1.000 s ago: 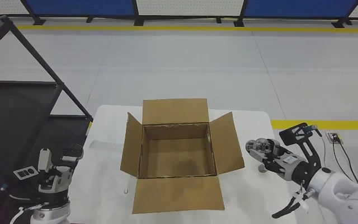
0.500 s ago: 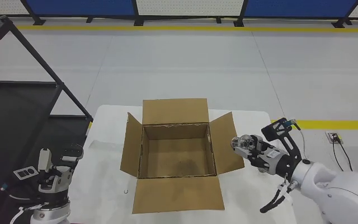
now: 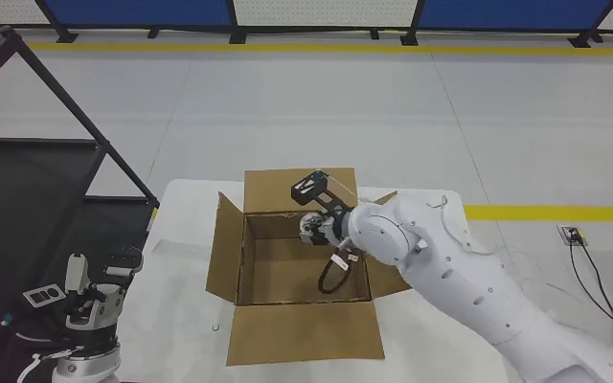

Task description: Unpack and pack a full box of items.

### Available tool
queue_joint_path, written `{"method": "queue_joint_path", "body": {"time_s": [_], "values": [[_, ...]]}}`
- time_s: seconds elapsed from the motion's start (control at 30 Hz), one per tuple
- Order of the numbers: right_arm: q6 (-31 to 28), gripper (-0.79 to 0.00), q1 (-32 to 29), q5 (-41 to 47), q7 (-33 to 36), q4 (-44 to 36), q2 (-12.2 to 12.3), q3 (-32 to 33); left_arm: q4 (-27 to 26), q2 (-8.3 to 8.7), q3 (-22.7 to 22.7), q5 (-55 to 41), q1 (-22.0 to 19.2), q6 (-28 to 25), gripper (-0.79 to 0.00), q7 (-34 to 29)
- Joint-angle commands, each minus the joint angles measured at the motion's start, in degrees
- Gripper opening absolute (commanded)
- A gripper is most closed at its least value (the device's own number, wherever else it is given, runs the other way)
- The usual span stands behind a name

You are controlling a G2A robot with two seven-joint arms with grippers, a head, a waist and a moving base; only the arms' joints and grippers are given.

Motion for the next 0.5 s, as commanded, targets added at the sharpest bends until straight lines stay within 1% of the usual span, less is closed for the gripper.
{"method": "queue_joint_path", "body": {"time_s": [0.0, 0.13, 0.27, 0.37, 0.47], "values": [[-0.3, -0.785, 2.0, 1.8, -1.9, 8.3, -3.3, -4.6, 0.0, 0.0, 0.0, 0.0, 0.0, 0.0, 0.0, 0.0], [-1.1, -0.785, 3.5, 3.8, -5.4, 20.9, -9.2, -10.2, 0.0, 0.0, 0.0, 0.0, 0.0, 0.0, 0.0, 0.0], [-1.8, -0.785, 3.9, 5.3, -7.9, 31.1, -14.6, -13.4, 0.0, 0.0, 0.0, 0.0, 0.0, 0.0, 0.0, 0.0], [-2.1, -0.785, 4.1, 5.6, -9.7, 37.3, -18.1, -14.7, 0.0, 0.0, 0.0, 0.0, 0.0, 0.0, 0.0, 0.0], [-3.2, -0.785, 4.3, 6.0, -10.3, 42.7, -21.0, -15.4, 0.0, 0.0, 0.0, 0.0, 0.0, 0.0, 0.0, 0.0]]}}
